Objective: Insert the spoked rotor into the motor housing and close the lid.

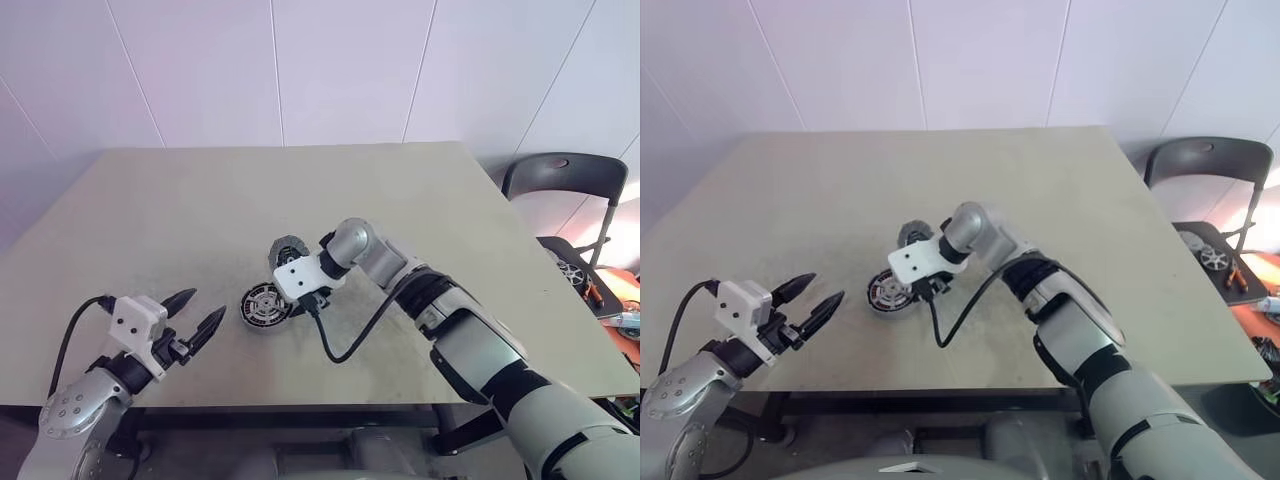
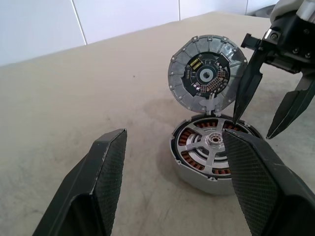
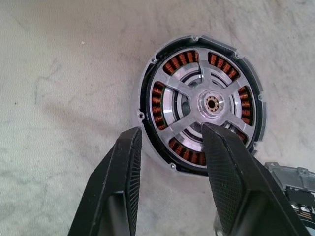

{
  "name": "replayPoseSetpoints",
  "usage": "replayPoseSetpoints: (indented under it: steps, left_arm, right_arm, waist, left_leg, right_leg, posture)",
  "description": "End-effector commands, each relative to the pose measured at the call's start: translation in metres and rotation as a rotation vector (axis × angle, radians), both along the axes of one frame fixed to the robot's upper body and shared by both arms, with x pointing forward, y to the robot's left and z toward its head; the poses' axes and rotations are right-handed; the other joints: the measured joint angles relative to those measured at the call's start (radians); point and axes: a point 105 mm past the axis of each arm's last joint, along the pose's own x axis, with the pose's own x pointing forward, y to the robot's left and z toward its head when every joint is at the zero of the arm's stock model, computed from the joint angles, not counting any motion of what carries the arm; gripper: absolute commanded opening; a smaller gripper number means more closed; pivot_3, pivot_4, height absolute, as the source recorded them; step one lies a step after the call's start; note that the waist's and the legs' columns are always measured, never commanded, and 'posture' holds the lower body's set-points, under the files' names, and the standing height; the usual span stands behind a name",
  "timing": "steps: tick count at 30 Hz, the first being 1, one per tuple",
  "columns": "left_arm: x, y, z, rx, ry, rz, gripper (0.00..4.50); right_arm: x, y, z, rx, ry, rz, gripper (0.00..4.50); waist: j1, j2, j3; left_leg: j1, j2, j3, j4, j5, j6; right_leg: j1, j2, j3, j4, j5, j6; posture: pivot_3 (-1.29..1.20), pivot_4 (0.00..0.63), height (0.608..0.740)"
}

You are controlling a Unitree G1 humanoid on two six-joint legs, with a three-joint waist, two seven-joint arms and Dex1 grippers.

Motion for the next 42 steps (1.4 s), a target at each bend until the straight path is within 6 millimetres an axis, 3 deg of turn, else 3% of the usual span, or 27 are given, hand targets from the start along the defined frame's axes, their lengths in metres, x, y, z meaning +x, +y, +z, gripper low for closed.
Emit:
replayPoseSetpoints:
  steps: [1,9,15,23,34,39,42]
  left_arm:
    - [0.002,-0.008,0.009,0.007,-0.049,-0.028,3.26]
    - [0.001,-0.015,0.002,-0.008,-0.036,-0.049,3.26]
    - [-0.001,-0.006,-0.008,-0.007,-0.031,-0.040,3.26]
    - [-0.002,0.004,-0.018,0.000,-0.031,-0.031,3.26]
    - [0.000,0.001,-0.007,0.017,-0.051,-0.043,3.26]
    - [0.004,-0.003,0.002,0.023,-0.072,-0.040,3.26]
    - [0.004,-0.006,0.005,0.025,-0.074,-0.043,3.26]
  right_arm:
    - [0.003,0.007,0.020,0.044,-0.046,0.030,2.02]
    - [0.005,0.005,-0.006,-0.019,-0.107,0.022,2.02]
    - [0.006,-0.002,-0.021,-0.073,-0.141,0.031,2.02]
    - [0.000,0.000,-0.013,-0.053,-0.117,0.065,0.08]
    - [-0.004,0.009,0.016,0.036,-0.033,0.050,0.08]
    - [-0.006,0.013,0.026,0.060,-0.004,0.055,1.69]
    - [-0.008,0.013,0.028,0.062,0.009,0.065,1.69]
  waist:
    - [0.000,0.000,0.000]
    - [0.000,0.000,0.000]
    - [0.000,0.000,0.000]
    - [-0.004,0.000,0.000]
    - [0.003,0.000,0.000]
    - [0.002,0.000,0.000]
    - [0.002,0.000,0.000]
  left_leg:
    - [0.000,0.000,0.000,0.000,0.000,0.000]
    - [0.000,0.000,0.000,0.000,0.000,0.000]
    - [0.000,0.000,0.000,0.000,0.000,0.000]
    - [0.004,0.000,0.000,0.000,0.000,0.000]
    - [-0.001,0.000,0.000,0.000,0.000,0.000]
    - [0.000,0.000,0.000,0.000,0.000,0.000]
    - [0.000,0.000,0.000,0.000,0.000,0.000]
  right_leg:
    - [0.000,0.000,0.000,0.000,0.000,0.000]
    - [0.000,0.000,0.000,0.000,0.000,0.000]
    - [0.000,0.000,0.000,0.000,0.000,0.000]
    - [0.002,0.000,0.000,0.001,0.000,0.000]
    - [-0.001,0.000,0.000,0.001,0.000,0.000]
    - [-0.001,0.000,0.000,0.001,0.000,0.000]
    - [0.000,0.000,0.000,0.001,0.000,0.000]
  posture:
    - [0.00,0.000,0.740]
    - [0.00,0.000,0.740]
    - [0.00,0.000,0.740]
    - [0.00,0.000,0.740]
    - [0.00,0.000,0.740]
    - [0.00,0.000,0.740]
    - [0.00,0.000,0.740]
